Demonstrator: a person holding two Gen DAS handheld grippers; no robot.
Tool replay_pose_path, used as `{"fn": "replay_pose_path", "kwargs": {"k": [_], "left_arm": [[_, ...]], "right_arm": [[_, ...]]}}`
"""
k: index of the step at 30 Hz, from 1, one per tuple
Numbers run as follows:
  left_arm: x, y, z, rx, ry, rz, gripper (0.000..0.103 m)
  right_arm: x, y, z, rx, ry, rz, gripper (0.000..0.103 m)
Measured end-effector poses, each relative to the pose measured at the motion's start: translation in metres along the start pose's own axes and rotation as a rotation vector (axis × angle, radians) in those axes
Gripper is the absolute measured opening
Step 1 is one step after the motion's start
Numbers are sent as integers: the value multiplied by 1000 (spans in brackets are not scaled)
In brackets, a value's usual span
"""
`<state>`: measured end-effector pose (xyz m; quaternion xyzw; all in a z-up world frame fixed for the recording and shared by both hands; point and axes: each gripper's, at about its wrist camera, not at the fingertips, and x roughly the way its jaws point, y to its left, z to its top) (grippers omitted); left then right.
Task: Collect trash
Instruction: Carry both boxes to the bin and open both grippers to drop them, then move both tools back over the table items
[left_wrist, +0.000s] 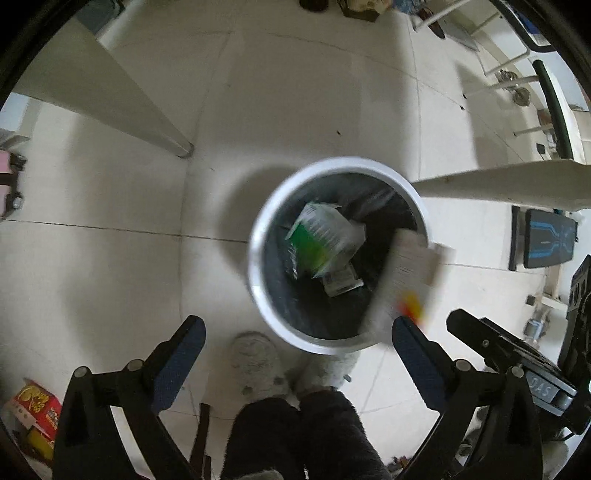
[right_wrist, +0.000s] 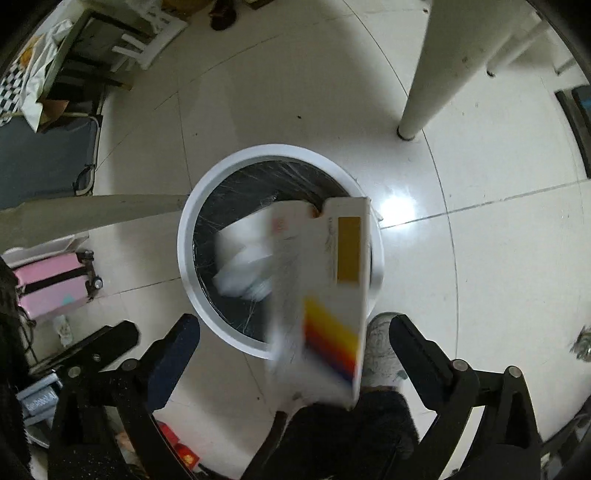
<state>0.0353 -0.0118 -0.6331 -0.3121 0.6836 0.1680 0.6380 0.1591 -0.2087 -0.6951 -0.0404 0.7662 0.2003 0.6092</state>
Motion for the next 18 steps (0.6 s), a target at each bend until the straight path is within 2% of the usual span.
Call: {"fn": "replay_pose_path", "kwargs": {"k": [5, 8, 18], "left_arm": [[-41, 1, -19, 27, -95, 108, 103], [-65, 0, -28, 41, -115, 144, 103], [-168, -25, -70, 69, -159, 172, 103]], "right_arm": [[-23, 10, -12, -44, -17, -73, 103], [-49, 15, -25, -71, -28, -110, 103], [-164, 46, -75, -129, -98, -176, 103]]}}
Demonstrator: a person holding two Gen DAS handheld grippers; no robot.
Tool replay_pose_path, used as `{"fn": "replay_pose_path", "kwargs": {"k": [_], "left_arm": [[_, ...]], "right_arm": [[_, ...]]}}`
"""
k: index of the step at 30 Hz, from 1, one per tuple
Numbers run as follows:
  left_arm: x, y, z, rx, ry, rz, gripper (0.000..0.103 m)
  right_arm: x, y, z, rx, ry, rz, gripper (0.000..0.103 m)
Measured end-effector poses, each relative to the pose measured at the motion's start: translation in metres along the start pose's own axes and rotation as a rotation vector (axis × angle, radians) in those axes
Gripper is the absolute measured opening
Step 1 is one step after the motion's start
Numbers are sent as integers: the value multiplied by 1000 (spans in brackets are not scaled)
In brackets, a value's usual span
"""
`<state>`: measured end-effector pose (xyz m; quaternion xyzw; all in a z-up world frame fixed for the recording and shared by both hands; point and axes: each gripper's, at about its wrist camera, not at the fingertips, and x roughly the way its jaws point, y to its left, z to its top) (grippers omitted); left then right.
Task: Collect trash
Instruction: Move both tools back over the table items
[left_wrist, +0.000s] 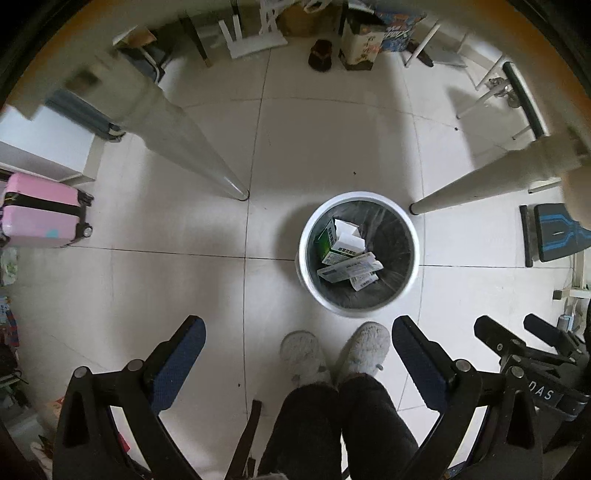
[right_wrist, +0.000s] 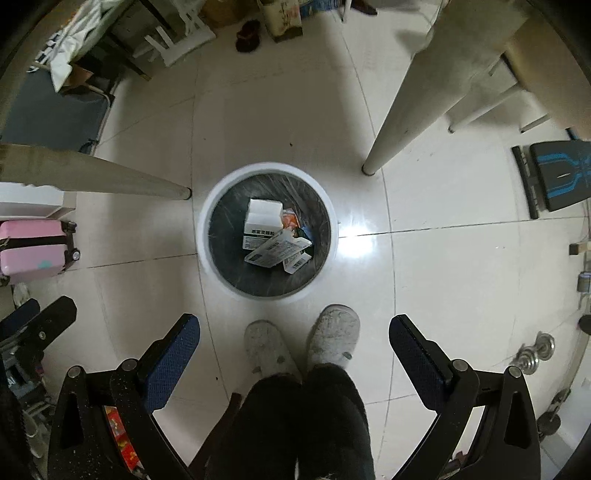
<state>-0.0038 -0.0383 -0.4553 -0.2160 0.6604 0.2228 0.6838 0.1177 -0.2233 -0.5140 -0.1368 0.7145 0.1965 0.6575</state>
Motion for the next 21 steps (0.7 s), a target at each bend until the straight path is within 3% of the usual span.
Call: {"fn": "replay_pose_path", "kwargs": {"k": [13, 17, 21], "left_arm": [[-144, 2, -30, 17, -78, -16, 103], [-180, 4, -22, -15, -128, -2, 103], [-203, 3, 4, -70, -171, 8, 103]], "right_arm": [[-188, 25, -51, -35, -94, 27, 103], [-241, 31, -52, -36, -148, 72, 103], [-284, 33, -32, -35, -189, 121, 103]]}}
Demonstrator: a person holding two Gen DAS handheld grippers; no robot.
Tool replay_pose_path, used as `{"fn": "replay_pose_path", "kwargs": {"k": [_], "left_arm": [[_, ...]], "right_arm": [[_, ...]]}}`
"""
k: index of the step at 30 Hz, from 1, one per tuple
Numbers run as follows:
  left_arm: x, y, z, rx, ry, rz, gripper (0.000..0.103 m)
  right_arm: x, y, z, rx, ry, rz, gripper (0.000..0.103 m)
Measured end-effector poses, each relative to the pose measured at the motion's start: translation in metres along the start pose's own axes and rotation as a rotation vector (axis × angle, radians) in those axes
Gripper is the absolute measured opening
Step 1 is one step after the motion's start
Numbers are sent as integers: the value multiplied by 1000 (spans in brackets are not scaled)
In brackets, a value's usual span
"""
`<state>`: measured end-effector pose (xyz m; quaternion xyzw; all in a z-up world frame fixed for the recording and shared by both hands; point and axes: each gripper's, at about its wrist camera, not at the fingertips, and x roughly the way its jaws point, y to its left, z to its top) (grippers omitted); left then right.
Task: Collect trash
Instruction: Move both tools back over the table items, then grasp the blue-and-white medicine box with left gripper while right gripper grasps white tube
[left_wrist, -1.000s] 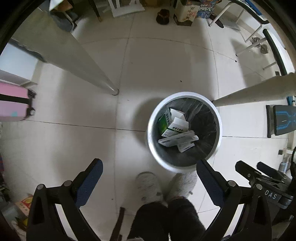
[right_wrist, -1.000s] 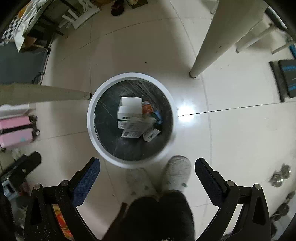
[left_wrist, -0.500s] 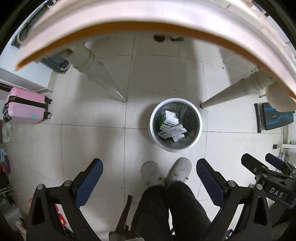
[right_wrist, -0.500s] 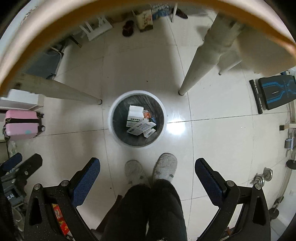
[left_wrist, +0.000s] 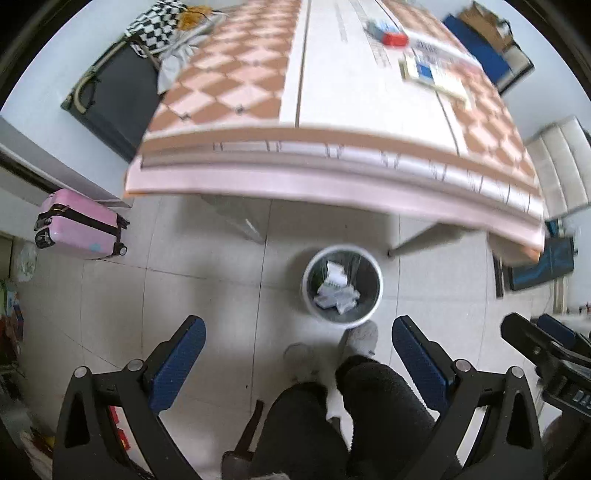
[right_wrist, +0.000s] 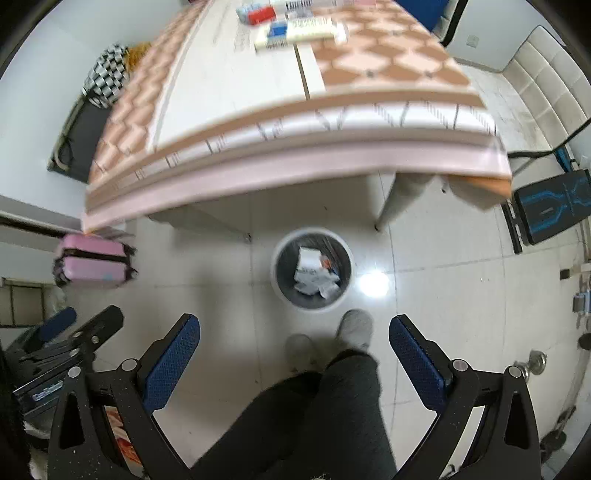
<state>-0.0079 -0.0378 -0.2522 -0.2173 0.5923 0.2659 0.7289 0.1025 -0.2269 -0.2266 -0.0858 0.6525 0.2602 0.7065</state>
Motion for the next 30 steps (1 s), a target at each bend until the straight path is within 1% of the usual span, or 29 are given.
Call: {"fn": "replay_pose_path", "kwargs": {"k": [1, 4, 6, 8, 9, 10, 12, 13, 14, 16, 19, 20, 21, 23, 24, 26, 29, 30], "left_arm": [[-6, -2, 7, -9, -8, 7, 103], [-8, -12, 38, -33, -40, 36, 103], [-4, -23, 65, -56, -50, 60, 103], [8, -33, 91, -92, -33, 71, 103], [17, -39, 106, -123, -18, 71, 103], [22, -44, 119, -150, -6, 74, 103], [40, -57, 147, -217, 15, 82, 103], [51, -62, 165, -258, 31, 91, 103], [64, -67, 180, -295, 53, 99, 103], [85, -73, 205, -359, 98, 107, 103], [108, -73, 229, -458, 143, 120, 103], [114, -72, 236, -491, 154, 127, 103], [117, -70, 240, -514, 161, 128, 103], [125, -68, 247, -554, 178, 142, 103], [128, -68, 249, -568, 185, 148, 103], [133, -68, 252, -577, 205, 164, 103], [137, -67, 250, -601, 229, 174, 103], [136, -67, 249, -607, 232, 178, 103]], "right_arm": [[-6, 2, 7, -3, -4, 5, 103], [-24, -1, 49, -39, -24, 9, 103], [-33, -4, 89, -100, -29, -4, 103], [-33, -9, 127, -152, -38, -37, 103], [-32, -13, 153, -186, -38, -52, 103], [-29, -16, 171, -207, -33, -61, 103], [-18, -26, 237, -286, -6, -97, 103], [-12, -29, 256, -315, 1, -112, 103], [-3, -34, 294, -369, 15, -147, 103], [14, -36, 351, -463, 40, -201, 103], [43, -32, 427, -599, 80, -275, 103], [51, -32, 442, -634, 90, -290, 103], [64, -26, 466, -689, 104, -312, 103], [84, -16, 495, -778, 131, -342, 103], [94, -12, 504, -809, 146, -353, 103], [119, -2, 526, -890, 184, -365, 103], [145, 9, 538, -969, 237, -348, 103], [152, 11, 540, -988, 261, -327, 101]]}}
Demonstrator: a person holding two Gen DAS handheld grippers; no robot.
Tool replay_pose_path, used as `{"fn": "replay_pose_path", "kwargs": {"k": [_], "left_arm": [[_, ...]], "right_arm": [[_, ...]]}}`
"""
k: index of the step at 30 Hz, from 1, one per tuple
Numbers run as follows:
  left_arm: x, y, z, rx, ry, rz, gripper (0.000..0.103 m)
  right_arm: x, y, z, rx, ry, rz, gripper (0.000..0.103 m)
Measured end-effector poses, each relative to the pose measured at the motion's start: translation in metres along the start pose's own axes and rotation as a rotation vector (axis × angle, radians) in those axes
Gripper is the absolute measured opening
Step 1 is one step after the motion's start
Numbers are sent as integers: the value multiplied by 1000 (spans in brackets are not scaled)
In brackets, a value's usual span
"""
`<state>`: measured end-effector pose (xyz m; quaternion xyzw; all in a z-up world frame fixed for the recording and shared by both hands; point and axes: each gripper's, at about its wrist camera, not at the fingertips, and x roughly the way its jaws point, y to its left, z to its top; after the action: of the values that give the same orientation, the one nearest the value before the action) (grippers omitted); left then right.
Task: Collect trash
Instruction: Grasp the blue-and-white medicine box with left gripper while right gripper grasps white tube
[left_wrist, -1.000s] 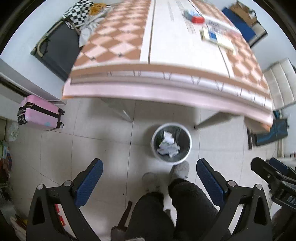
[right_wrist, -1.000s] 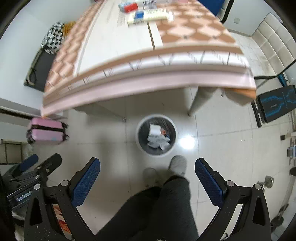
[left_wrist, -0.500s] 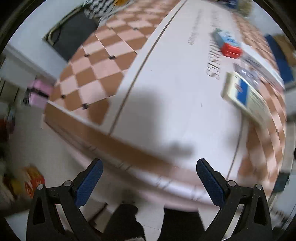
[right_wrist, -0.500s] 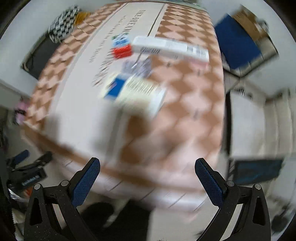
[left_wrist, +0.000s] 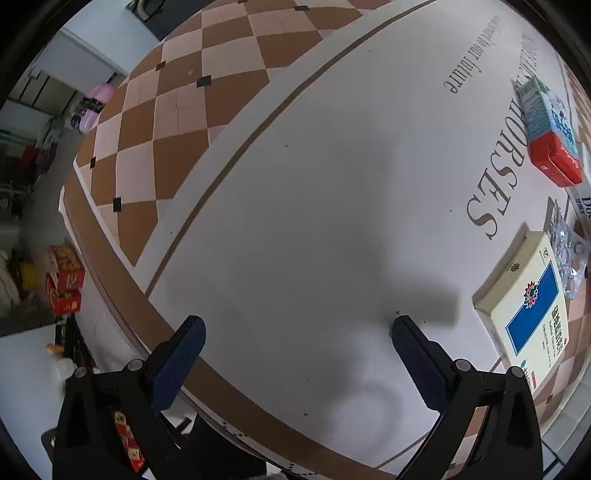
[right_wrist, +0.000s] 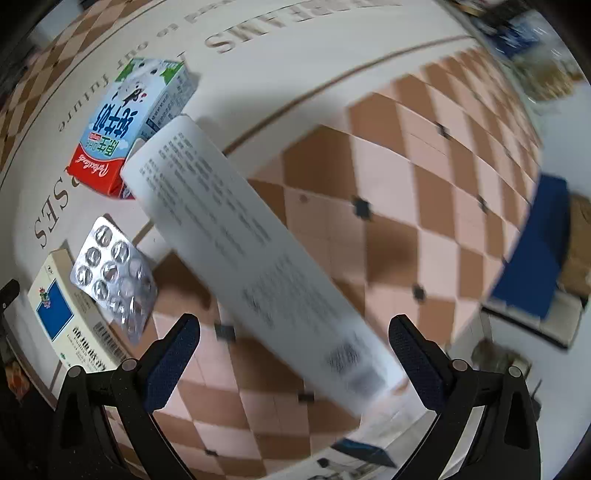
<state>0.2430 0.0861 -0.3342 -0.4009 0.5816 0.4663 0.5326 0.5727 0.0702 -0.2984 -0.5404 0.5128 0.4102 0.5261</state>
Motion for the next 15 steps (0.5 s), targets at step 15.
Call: {"fn": "replay_pose_path", "kwargs": {"k": [15], "left_arm": [[0, -88, 10, -226, 233, -306, 102]], "right_arm": [[20, -79, -151, 719, -6, 293, 60]]}}
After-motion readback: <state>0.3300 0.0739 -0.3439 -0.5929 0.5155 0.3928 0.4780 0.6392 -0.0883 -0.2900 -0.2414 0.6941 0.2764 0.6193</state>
